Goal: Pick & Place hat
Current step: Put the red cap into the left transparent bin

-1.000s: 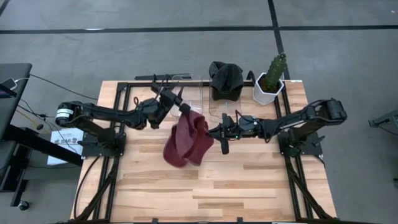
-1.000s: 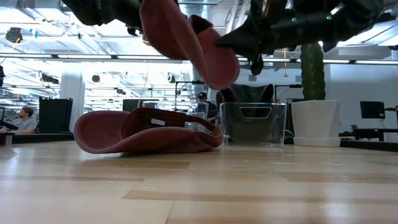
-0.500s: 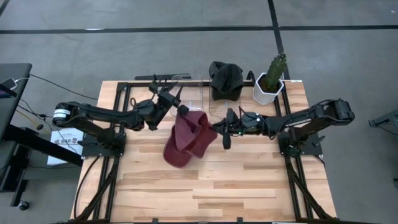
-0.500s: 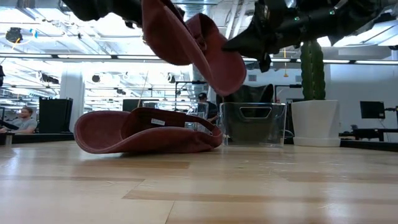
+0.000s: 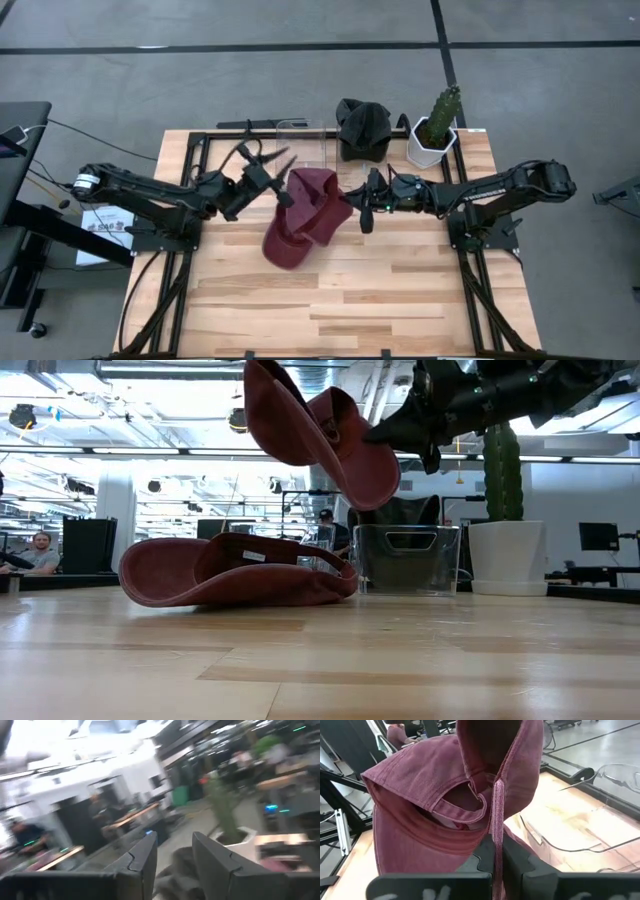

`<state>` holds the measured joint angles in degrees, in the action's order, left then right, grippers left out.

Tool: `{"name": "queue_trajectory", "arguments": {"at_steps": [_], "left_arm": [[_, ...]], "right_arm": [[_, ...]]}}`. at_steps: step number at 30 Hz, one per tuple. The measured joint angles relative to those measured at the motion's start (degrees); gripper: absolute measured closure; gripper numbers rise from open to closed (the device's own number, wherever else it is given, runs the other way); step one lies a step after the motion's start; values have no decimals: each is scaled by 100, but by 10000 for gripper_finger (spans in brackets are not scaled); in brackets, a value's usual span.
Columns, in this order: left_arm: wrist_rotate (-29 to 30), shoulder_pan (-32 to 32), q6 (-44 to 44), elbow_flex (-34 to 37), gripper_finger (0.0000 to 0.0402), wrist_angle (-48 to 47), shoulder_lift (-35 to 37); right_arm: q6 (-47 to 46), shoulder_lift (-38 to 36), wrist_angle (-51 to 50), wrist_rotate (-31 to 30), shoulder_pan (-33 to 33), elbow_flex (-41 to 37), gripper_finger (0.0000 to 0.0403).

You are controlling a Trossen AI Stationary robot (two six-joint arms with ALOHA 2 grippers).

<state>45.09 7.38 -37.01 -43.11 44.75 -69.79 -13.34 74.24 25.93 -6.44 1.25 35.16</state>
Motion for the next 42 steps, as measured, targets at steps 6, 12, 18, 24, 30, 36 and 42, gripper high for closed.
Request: {"name": "queue_trajectory", "arguments": {"at_steps": [6, 12, 18, 24, 30, 36, 42], "left_arm": [[-600, -131, 332, 0, 280, 5, -479], [-417, -157, 338, 0, 280, -12, -1199], [766, -47, -127, 0, 280, -37, -1632], [2024, 175, -957, 0, 280, -99, -1570], [2872, 207, -1571, 0, 280, -97, -1256], [2712, 32, -1034, 0, 280, -78, -977], [1971, -116, -439, 0, 280, -74, -941]], "right_arm": [[-9, 0, 68, 18, -3, 0, 401], [3, 0, 61, 28, -3, 0, 401], [31, 0, 44, 22, -47, -2, 401], [28, -1, 16, 24, -47, -2, 401], [28, -5, 27, 26, -49, -2, 401], [28, -7, 31, 29, -112, -2, 401], [33, -7, 26, 64, -128, -2, 401]]}}
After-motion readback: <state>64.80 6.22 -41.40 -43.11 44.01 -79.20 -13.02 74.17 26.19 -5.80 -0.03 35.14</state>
